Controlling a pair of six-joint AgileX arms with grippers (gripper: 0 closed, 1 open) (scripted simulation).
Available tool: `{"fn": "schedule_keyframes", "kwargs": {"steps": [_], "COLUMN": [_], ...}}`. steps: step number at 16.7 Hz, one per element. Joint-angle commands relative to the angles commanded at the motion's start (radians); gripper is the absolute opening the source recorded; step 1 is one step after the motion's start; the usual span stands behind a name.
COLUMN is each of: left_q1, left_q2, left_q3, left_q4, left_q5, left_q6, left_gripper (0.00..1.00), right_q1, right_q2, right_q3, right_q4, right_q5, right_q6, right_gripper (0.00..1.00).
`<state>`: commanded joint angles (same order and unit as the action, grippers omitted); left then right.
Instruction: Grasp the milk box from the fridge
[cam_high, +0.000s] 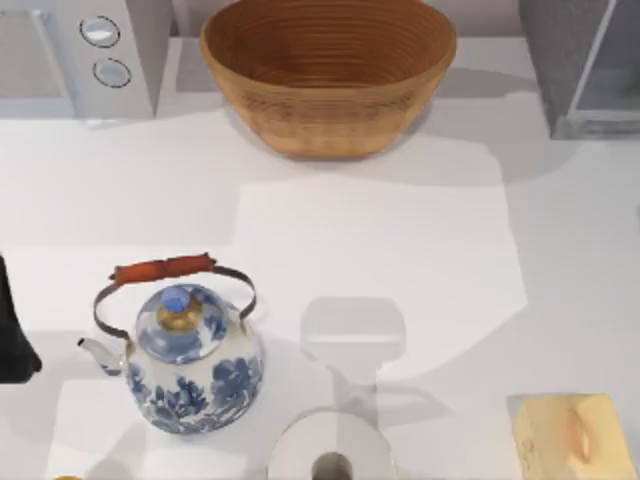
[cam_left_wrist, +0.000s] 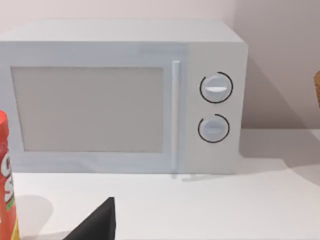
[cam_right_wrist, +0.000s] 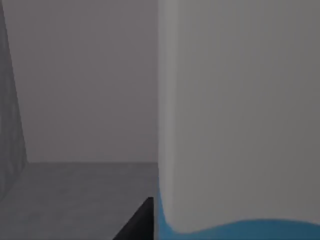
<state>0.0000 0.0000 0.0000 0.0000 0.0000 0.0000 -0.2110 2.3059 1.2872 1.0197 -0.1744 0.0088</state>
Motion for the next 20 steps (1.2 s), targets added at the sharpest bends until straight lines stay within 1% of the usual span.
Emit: {"fn": "schedule_keyframes", "kwargs": {"steps": [2,3,12,18,20], "left_q1": [0.000,0.000,0.000,0.000,0.000], "left_q2": [0.000,0.000,0.000,0.000,0.000], "left_q3": [0.000,0.000,0.000,0.000,0.000], "left_q4": [0.000,0.000,0.000,0.000,0.000], "left_q5": [0.000,0.000,0.000,0.000,0.000], "left_q6": [0.000,0.000,0.000,0.000,0.000], "left_gripper": [1.00,1.00,1.00,1.00,1.00], "right_q1": [0.000,0.000,-0.003,-0.003,-0.003], "right_q2": [0.000,0.000,-0.006,-0.106,-0.124], "right_q3": [0.000,0.000,0.000,0.025,0.032], "right_q4": [0.000,0.000,-0.003,-0.138,-0.154], "right_q5": [0.000,0.000,0.000,-0.002,-0.002], "right_q6": [0.000,0.000,0.001,0.002,0.003], "right_gripper": [0.02,0.00,0.00,0.00,0.00]}}
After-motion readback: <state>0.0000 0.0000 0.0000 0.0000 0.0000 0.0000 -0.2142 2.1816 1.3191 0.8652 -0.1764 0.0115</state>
